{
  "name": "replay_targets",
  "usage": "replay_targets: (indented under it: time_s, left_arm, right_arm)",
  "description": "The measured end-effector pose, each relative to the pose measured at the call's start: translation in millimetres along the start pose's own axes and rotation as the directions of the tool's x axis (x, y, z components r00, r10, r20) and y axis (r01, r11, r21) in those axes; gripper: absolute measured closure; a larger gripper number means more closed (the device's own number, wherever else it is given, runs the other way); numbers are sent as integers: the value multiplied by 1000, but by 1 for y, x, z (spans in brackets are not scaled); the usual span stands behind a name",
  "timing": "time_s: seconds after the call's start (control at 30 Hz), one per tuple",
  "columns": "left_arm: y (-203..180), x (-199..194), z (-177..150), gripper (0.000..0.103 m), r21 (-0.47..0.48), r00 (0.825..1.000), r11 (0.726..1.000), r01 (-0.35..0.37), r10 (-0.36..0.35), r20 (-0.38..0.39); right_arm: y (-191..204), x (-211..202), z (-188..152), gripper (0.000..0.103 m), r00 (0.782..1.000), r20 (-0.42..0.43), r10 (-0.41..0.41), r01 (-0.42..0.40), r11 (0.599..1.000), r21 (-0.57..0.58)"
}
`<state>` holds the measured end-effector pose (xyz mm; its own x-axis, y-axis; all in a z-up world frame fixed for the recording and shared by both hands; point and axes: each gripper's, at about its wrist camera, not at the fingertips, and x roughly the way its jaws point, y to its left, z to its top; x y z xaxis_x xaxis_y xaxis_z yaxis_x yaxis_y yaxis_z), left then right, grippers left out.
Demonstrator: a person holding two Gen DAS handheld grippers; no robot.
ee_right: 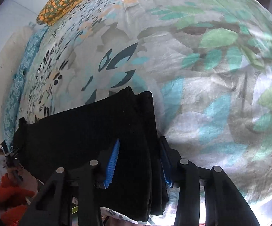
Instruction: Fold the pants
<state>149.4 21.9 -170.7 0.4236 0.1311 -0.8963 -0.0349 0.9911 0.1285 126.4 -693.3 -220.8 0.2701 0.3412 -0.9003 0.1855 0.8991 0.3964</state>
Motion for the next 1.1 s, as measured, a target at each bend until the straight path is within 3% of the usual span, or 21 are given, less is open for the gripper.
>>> replay_targets:
  time_s: [0.07,0.13,0.23,0.3,0.4,0.57,0.63,0.83,0.93,1.0,1.07,1.1]
  left_arm:
    - [0,0,0,0,-1,1000,1000,2,-2,1]
    - [1,0,0,0,-1,1000,1000,2,-2,0]
    - [1,0,0,0,-2,1000,1000,3,-3,0]
    - [1,0,-1,0,-5,1000,1000,5,-5,0]
    - [1,0,-1,0,-9,1000,1000,7,-7,-1]
    - [2,0,0,0,-25,1000,1000,14,-15,-7]
    - [3,0,1,0,-32,1000,999,19,-20,-10]
    - [11,-6,-1,2,-54,999,997,51,-51,-11]
    - [23,-12,0,2,-96,997,992,82,-82,-4]
    - [34,-18,0,2,-130,995,986,102,-102,8]
    - [47,-25,0,2,-165,991,978,130,-128,21]
    - [55,-29,-1,2,-190,988,970,155,-152,27]
  right_arm:
    - [-3,-1,3,66,1000,-13,-5,5,1000,25]
    - [-2,-5,4,81,1000,-17,0,0,999,35]
    - [3,-17,1,87,999,22,45,-46,997,57]
    - [8,-29,-3,88,990,68,123,-128,989,73]
    - [35,-48,-12,88,954,133,270,-279,959,56]
    - [112,-58,-31,89,824,168,542,-549,836,-2]
    - [153,-44,-41,89,745,158,648,-656,755,-6]
    - [276,37,-57,89,552,73,831,-834,548,65]
    - [342,83,-61,89,524,15,852,-850,521,84]
    - [386,113,-65,89,521,-22,853,-849,521,87]
    - [432,142,-71,88,572,-71,817,-814,576,77]
    - [448,152,-74,82,603,-91,792,-791,609,59]
